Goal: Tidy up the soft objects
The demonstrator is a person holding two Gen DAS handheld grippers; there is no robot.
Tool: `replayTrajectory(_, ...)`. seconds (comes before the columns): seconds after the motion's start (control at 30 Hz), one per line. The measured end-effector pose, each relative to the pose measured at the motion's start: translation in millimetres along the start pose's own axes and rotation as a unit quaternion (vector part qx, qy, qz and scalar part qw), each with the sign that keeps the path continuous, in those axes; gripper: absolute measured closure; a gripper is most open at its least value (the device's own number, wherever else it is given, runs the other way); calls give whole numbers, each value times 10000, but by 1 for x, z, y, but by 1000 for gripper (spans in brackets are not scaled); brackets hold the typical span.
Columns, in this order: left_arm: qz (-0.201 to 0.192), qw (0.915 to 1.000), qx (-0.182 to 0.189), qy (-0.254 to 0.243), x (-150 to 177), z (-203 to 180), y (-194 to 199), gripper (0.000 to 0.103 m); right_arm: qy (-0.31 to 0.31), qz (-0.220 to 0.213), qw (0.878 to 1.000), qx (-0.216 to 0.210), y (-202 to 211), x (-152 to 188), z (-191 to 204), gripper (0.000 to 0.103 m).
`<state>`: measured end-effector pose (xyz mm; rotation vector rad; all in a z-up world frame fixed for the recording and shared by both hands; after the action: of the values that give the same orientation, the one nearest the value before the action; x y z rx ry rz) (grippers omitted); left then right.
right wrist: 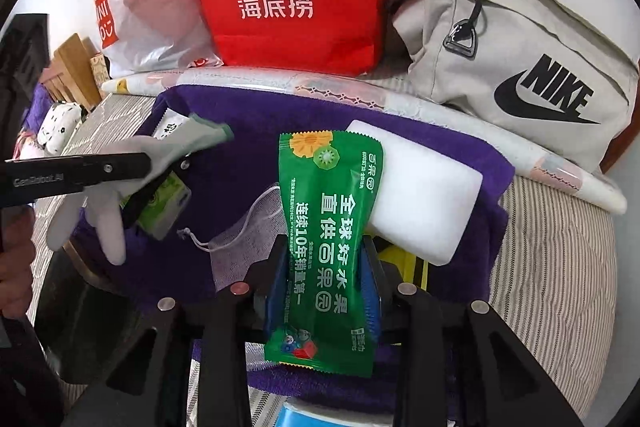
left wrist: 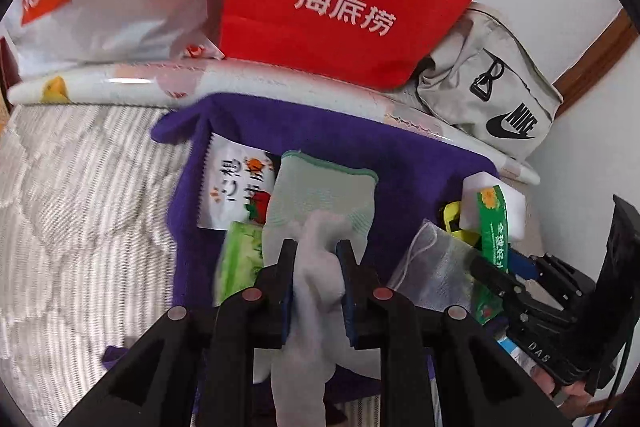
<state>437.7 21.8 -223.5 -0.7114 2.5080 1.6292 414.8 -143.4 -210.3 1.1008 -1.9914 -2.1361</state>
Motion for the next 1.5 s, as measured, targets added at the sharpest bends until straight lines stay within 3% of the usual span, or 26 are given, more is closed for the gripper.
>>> replayTrajectory(0.2, 77, 10000, 17, -18, 0, -1, -10, 81, 22, 70, 10000, -37, -5, 3, 1, 62)
replayTrajectory(0.27, 102, 9999, 80, -62, 1, -3, -10, 75, 5, 59, 10000, -36, -5, 3, 0, 57)
replayTrajectory(0.4, 39, 9999, 150, -4, -1, -3, -3, 49, -24, -71, 9999, -103, -1, 1, 0, 45)
replayTrajectory(0.43, -30, 10000, 82, 0, -2, -1, 1, 46, -42, -117, 9999, -102, 1, -1, -1, 40)
replayTrajectory(0.93, -465, 9974, -394, -377, 20, 7, 61, 42, -413, -477, 9980, -29, 60, 5, 6, 36)
replayTrajectory(1.1, -577, 9954, -473, -599, 47, 2, 88, 39, -568, -602, 9965, 109, 95, 20, 12, 29)
replayTrajectory(1.17, -648, 9944, -511, -658, 57, 1, 99, 37, -577, -629, 9958, 345, 111, 27, 14, 27)
replayTrajectory(1.23, -752, 9930, -541, -731, 71, -2, 115, 27, -585, -745, 9935, 624, 132, 36, 18, 20)
replayTrajectory(1.3, -844, 9912, -590, -835, 83, -7, 129, 21, -617, -863, 9923, 633, 147, 42, 24, 18)
replayTrajectory(1.5, -1239, 9825, -758, -1169, 121, -22, 172, 20, -662, -998, 9901, 734, 186, 62, 47, 12)
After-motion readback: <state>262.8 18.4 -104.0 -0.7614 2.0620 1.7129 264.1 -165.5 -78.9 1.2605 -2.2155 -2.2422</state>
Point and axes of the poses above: each gripper's, at about its wrist camera, not at the fingertips, and y roughly against the way its jaws point, z to its left, x to its underside, the point moved 9 cm from there along -y, roughly the way its jaws point, and after that the axes turned 14 degrees about y, right-handed, at the moved point
